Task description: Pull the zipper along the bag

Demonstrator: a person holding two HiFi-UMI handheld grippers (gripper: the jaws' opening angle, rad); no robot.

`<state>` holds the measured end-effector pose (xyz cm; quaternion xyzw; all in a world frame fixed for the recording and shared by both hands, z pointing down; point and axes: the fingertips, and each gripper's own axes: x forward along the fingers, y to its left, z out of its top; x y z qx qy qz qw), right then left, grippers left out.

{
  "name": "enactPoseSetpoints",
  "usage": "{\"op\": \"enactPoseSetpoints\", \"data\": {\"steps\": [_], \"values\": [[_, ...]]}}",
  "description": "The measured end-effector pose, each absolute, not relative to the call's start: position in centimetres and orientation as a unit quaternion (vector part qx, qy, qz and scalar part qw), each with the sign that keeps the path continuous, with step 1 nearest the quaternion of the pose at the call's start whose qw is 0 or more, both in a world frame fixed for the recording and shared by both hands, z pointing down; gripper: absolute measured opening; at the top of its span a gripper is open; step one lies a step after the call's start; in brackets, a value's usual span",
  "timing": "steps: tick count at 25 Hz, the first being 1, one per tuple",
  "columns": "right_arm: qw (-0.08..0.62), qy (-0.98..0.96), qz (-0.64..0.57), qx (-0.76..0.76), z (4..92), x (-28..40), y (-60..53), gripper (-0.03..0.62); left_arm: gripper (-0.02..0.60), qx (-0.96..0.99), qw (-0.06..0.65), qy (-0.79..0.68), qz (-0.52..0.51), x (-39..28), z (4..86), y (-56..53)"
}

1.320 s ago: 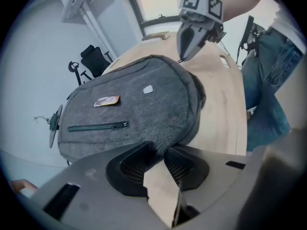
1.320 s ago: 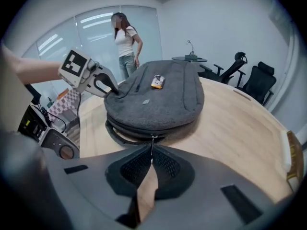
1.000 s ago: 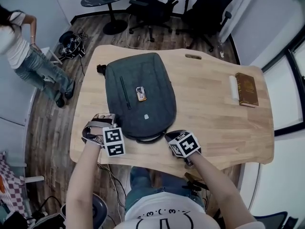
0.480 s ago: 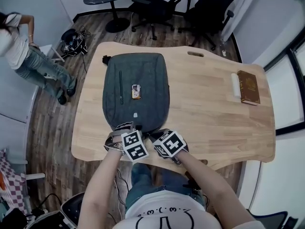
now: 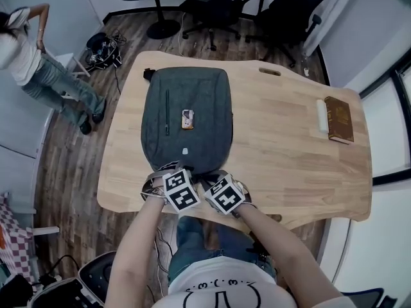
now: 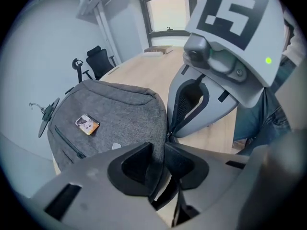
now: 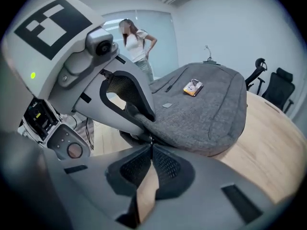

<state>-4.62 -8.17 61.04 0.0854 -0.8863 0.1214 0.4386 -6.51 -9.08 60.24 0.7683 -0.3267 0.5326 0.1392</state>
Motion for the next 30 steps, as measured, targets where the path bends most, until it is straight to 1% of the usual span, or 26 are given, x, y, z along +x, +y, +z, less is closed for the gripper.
{"op": "enactPoseSetpoints", "data": {"steps": [3, 5, 11, 19, 22, 27, 30], "values": [[0.419, -0.897, 0.107, 0.092, 61.2, -5.1, -8.1, 0.064, 0.098, 0.769, 0.142, -0.331, 0.528, -6.9, 60.3, -9.0], [0.420, -0.897, 0.105, 0.091, 61.2, -5.2, -8.1, 0.061, 0.097, 0.769, 0.136, -0.329, 0.530, -7.1, 60.4, -9.0], [0.470, -0.873, 0.092, 0.093, 60.6, -2.9, -9.1, 0.058, 0.084, 0.780, 0.105, -0.311, 0.532, -7.1, 60.4, -8.8], [0.480, -0.861, 0.124, 0.113, 60.0, -0.3, -11.6, 0.060, 0.074, 0.798, 0.092, -0.291, 0.519, -7.2, 59.9, -8.3], [0.488, -0.856, 0.117, 0.123, 60.3, 0.5, -13.0, 0.061, 0.069, 0.804, 0.085, -0.278, 0.519, -7.6, 59.7, -7.9], [0.495, -0.847, 0.122, 0.151, 60.8, 1.7, -16.8, 0.067, 0.061, 0.811, 0.042, -0.247, 0.529, -8.2, 59.6, -7.1], [0.512, -0.838, 0.095, 0.161, 61.3, 1.9, -19.2, 0.067, 0.057, 0.815, 0.027, -0.239, 0.527, -8.2, 59.6, -6.9]]}}
